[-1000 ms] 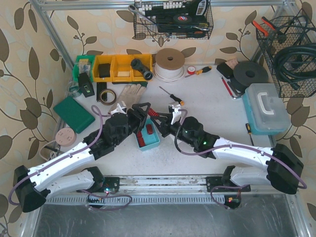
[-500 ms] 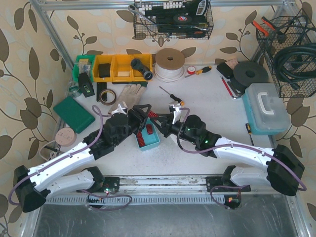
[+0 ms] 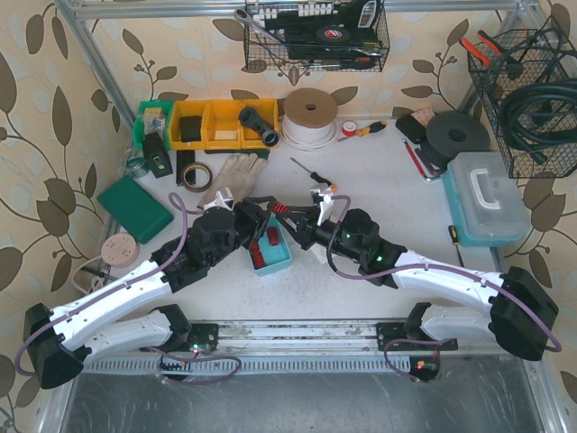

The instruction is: Install the large spring

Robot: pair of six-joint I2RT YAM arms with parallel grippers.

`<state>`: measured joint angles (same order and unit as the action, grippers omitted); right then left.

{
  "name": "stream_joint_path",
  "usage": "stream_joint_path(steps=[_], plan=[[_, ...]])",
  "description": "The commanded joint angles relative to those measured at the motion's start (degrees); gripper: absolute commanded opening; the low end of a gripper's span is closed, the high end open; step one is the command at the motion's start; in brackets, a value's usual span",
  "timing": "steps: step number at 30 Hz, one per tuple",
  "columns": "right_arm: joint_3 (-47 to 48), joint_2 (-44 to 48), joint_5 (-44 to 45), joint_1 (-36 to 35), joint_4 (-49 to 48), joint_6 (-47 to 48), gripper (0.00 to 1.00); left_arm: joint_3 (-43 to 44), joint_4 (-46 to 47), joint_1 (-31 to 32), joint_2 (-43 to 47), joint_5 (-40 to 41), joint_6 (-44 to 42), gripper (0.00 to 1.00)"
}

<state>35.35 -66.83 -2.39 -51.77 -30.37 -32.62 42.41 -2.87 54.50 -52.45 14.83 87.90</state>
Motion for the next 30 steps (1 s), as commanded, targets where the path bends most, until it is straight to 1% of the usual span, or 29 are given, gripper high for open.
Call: stream_joint_path(steps=[1, 6, 11, 18, 26, 28, 30], plan=[[-0.6, 1.2, -0.9, 0.3, -3.7, -0.7, 0.00, 0.3, 3.1, 0.4, -0.1, -1.0, -0.4, 0.53], [-1.0, 1.1, -1.0, 0.3, -4.2, -0.8, 0.00, 0.1, 6.4, 0.4, -1.3, -0.9, -0.9, 0.53], [-1.2, 1.4, -0.7, 0.4, -4.4, -0.8, 0.00, 0.1, 9.9, 0.4, -2.8, -1.6, -1.4, 0.51], [-1.7, 1.9, 0.0, 0.6, -4.1, -0.3, 0.00, -0.5, 8.4, 0.4, -1.1, -0.8, -1.5, 0.37], [-2.0, 2.2, 0.2, 0.7, -4.2, -0.3, 0.00, -0.8, 8.1, 0.4, -0.7, -1.4, -1.1, 0.37], [-2.0, 2.1, 0.3, 0.8, -4.2, -0.3, 0.00, -0.6, 8.3, 0.4, -0.9, -1.7, -1.1, 0.32], [-2.1, 2.2, 0.5, 0.8, -4.2, -0.4, 0.00, -0.6, 8.2, 0.4, -0.9, -1.8, -1.2, 0.23]])
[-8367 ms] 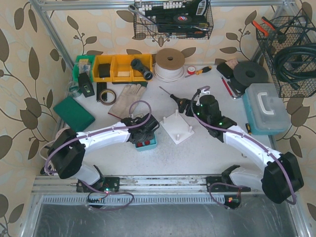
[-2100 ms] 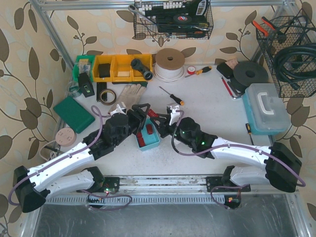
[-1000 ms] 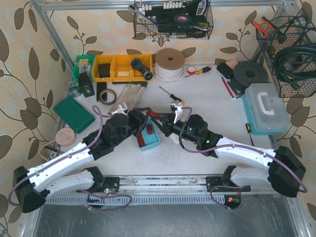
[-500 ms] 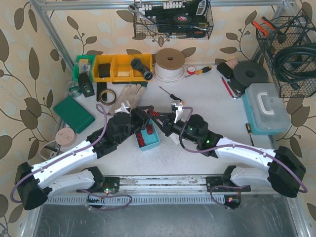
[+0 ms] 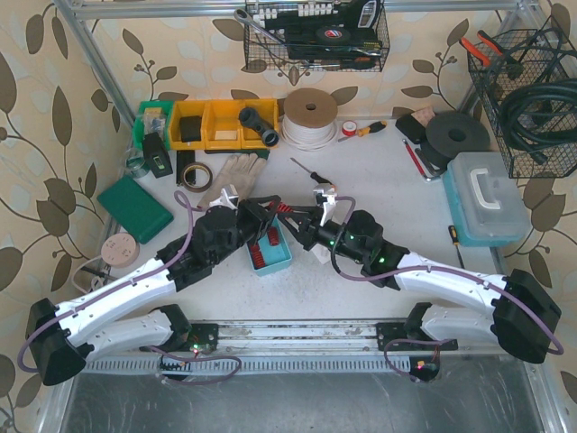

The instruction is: Install the large spring

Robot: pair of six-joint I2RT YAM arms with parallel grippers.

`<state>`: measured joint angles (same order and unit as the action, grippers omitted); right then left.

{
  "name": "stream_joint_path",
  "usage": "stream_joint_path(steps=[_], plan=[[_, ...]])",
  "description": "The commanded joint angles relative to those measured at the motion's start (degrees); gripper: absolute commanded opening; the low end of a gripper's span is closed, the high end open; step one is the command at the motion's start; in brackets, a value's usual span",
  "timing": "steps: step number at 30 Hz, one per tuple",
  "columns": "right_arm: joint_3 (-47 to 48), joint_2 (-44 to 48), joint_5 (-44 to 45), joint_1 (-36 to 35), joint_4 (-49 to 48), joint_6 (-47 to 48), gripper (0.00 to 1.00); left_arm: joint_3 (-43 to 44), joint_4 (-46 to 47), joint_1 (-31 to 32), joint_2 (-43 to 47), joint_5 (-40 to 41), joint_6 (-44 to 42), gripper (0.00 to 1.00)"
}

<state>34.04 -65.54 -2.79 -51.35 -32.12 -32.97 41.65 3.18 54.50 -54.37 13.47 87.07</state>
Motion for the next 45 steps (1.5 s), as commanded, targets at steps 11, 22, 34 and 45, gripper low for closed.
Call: stream_joint_path(steps=[11, 22, 34, 45], plan=[[-2.8, 1.1, 0.4, 0.4, -4.6, 1.3, 0.74, 1.0, 1.2, 0.4, 1.2, 0.3, -0.1, 0.00], [-4.5, 2.9, -7.0, 2.4, -8.9, 0.9, 0.69, 3.2, 2.5, 0.1, -0.4, -2.8, 0.0, 0.00], [-7.7, 7.0, -5.6, 4.1, -9.4, 1.0, 0.82, 4.5, 2.7, -1.8, -0.3, -7.8, 1.9, 0.00], [-8.9, 6.2, -3.9, 4.2, -11.6, -1.7, 0.72, 5.0, 5.7, -1.7, -1.6, -7.4, 2.1, 0.00]])
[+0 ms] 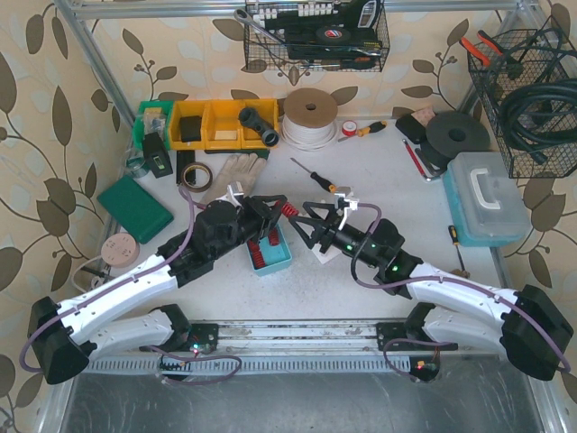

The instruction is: Install the large spring

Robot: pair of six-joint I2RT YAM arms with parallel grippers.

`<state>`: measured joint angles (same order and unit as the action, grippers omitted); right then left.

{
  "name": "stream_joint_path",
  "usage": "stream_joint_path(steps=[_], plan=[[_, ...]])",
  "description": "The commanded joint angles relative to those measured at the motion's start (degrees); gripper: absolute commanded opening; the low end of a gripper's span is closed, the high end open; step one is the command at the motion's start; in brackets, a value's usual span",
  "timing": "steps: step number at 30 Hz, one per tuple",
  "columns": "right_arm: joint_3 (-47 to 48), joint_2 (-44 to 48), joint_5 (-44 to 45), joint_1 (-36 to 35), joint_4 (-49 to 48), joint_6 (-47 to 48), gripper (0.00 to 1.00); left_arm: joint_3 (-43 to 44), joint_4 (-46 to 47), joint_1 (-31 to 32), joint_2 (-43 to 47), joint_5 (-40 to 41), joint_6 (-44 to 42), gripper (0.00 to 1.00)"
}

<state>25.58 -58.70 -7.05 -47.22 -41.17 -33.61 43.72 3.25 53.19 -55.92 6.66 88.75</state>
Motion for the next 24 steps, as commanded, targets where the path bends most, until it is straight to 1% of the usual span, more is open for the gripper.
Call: stream_joint_path(steps=[1, 3, 4, 11, 15, 24], plan=[[-0.4, -0.9, 0.3, 0.1, -2.6, -1.0, 0.70, 2.9, 5.7, -0.4, -0.2, -0.5, 0.5, 0.00], [0.2, -1.3, -0.3, 0.1, -2.3, -0.7, 0.66, 2.9, 5.9, -0.2, -0.5, -0.3, 0.5, 0.00], [0.5, -1.5, -0.8, 0.1, -2.0, -0.7, 0.65, 2.9, 6.2, -0.2, -0.8, -0.3, 0.5, 0.00], [1.3, -2.5, -0.1, 0.1, -0.8, -1.1, 0.66, 3.6, 8.8, 0.3, -3.3, -0.8, 0.3, 0.00], [1.5, -2.1, 0.6, 0.0, 0.5, -0.6, 0.57, 3.9, 9.0, 0.6, -3.7, -0.3, 0.1, 0.00], [1.6, -0.4, 3.3, 0.0, 2.7, 0.9, 0.53, 4.0, 8.8, 1.5, -4.3, 0.0, -0.1, 0.00]])
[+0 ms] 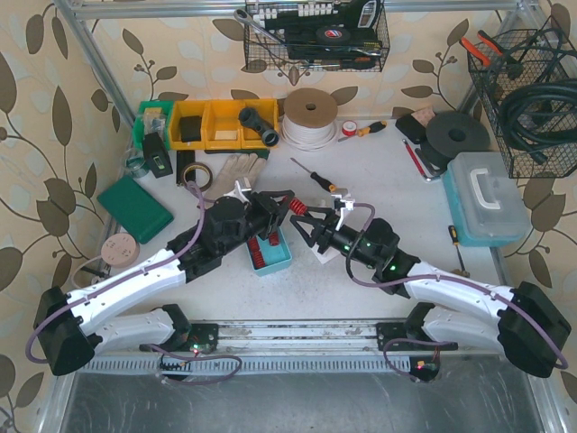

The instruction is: Install the large spring

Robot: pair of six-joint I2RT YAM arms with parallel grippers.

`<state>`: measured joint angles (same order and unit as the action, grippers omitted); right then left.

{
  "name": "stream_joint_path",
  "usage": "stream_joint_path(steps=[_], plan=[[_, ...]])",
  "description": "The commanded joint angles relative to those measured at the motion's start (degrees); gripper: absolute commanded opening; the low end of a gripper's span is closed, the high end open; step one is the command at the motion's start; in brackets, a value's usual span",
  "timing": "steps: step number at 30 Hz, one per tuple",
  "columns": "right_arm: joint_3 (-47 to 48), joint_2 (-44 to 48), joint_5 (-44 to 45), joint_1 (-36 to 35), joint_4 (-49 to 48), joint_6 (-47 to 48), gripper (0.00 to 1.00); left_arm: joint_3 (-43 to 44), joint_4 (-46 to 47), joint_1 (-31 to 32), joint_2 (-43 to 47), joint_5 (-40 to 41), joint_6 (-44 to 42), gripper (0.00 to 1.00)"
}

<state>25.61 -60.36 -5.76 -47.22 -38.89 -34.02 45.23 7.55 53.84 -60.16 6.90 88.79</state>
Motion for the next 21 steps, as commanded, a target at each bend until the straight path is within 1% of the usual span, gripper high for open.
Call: stream_joint_path(steps=[1, 15, 21], plan=[[1.7, 1.2, 2.1, 0.0, 0.5, 1.4, 0.53, 2.5, 4.4, 0.9, 0.0, -0.1, -0.1, 0.00], [2.1, 2.4, 1.0, 0.0, 0.2, 2.7, 0.51, 0.7, 3.7, 1.1, 0.0, 1.1, 0.3, 0.00], [2.5, 1.3, 0.8, 0.0, -0.4, 2.6, 0.47, 1.2, 3.7, 1.1, -0.6, 0.6, 0.2, 0.00]])
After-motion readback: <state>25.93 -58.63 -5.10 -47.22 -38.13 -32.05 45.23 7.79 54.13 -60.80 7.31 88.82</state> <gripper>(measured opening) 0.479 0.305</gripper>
